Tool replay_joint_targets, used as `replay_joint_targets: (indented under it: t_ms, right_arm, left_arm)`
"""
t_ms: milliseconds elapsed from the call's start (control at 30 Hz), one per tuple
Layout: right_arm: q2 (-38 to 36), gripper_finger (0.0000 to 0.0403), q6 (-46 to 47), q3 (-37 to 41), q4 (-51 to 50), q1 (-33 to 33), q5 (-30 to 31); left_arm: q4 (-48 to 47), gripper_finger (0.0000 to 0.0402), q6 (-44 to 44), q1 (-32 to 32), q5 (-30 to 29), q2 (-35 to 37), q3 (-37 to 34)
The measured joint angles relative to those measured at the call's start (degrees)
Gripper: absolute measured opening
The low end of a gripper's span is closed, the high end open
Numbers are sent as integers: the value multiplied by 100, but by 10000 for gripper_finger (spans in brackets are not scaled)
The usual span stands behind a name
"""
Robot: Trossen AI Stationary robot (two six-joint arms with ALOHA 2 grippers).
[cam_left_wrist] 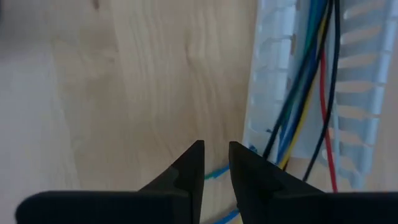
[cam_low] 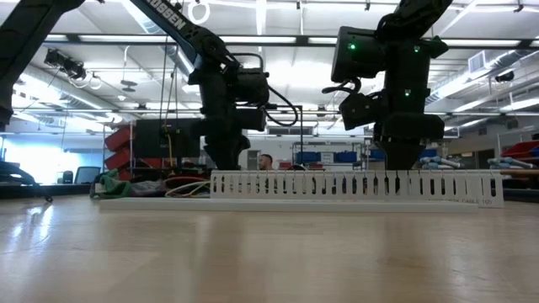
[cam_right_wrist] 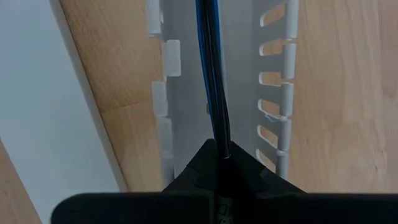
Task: Ziptie cables
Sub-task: Put the ziptied cables into the white cable duct
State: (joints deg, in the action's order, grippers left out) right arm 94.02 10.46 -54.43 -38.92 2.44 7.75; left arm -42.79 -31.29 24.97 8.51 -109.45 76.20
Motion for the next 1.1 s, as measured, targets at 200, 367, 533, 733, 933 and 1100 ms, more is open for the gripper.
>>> replay_joint_targets:
  t_ms: [200,367,533,733,933,1100]
  right_arm:
    - [0,7,-16,0,1,2,0]
    - [0,7,-26,0,0,14,-2]
    - [0,8,-57,0,-23,81,-33]
    - [0,8,-134,0,-77,111,-35]
    - [0,8,-169,0,-74,111,-46]
    - [0,8,-171,0,-85,111,-45]
  left_arm:
    - [-61,67,17,-2,-4,2,0]
    - [-100,67,22,-26,-140,2,54]
    - [-307,59,24,-32,-157,11,354]
    - [-732,46,25,-106,-115,15,446]
    - [-714,39,57,-185,-92,15,431]
    - [-791,39,133,-190,-92,14,431]
